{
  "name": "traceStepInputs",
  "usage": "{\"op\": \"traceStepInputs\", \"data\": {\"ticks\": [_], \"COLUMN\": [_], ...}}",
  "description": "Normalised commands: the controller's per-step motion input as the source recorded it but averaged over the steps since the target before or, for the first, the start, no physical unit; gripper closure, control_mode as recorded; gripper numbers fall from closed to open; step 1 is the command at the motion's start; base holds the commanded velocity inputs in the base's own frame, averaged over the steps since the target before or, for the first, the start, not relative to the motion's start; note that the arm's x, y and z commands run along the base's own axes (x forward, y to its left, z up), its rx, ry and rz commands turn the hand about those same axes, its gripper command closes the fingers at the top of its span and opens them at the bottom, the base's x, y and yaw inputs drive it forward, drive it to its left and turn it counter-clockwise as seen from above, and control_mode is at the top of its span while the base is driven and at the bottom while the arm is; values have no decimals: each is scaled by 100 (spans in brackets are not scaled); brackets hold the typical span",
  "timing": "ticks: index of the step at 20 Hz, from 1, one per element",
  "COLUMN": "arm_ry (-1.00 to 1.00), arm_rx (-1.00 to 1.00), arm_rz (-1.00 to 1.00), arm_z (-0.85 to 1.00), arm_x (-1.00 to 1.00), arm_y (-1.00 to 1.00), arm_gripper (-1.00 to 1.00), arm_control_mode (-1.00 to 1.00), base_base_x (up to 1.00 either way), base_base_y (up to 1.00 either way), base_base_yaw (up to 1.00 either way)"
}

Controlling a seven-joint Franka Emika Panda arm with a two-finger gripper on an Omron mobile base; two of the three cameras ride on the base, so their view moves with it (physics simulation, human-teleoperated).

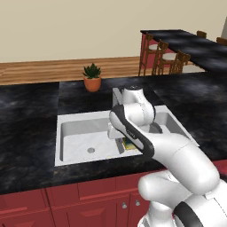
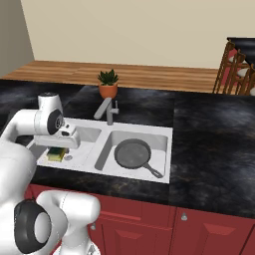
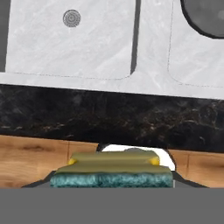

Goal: Pick the pan and sponge and place them into the sink. Then turn on the water.

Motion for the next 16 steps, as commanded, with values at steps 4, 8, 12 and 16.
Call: {"op": "traceStepInputs", "data": {"ticks": [4, 8, 12, 16], "arm_ry": [0, 0, 0, 0], "arm_rx": [4, 4, 4, 4], "arm_rz": [0, 0, 0, 0], "arm_z": [1, 0, 0, 0], "arm_x": [37, 37, 36, 33], "arm_y": [-42, -43, -43, -46], "arm_gripper": [100, 100, 100, 100], "arm_control_mode": [-100, -100, -100, -100], "base_base_x": [0, 0, 0, 0], "base_base_y": [0, 0, 0, 0], "base_base_yaw": [0, 0, 0, 0]}}
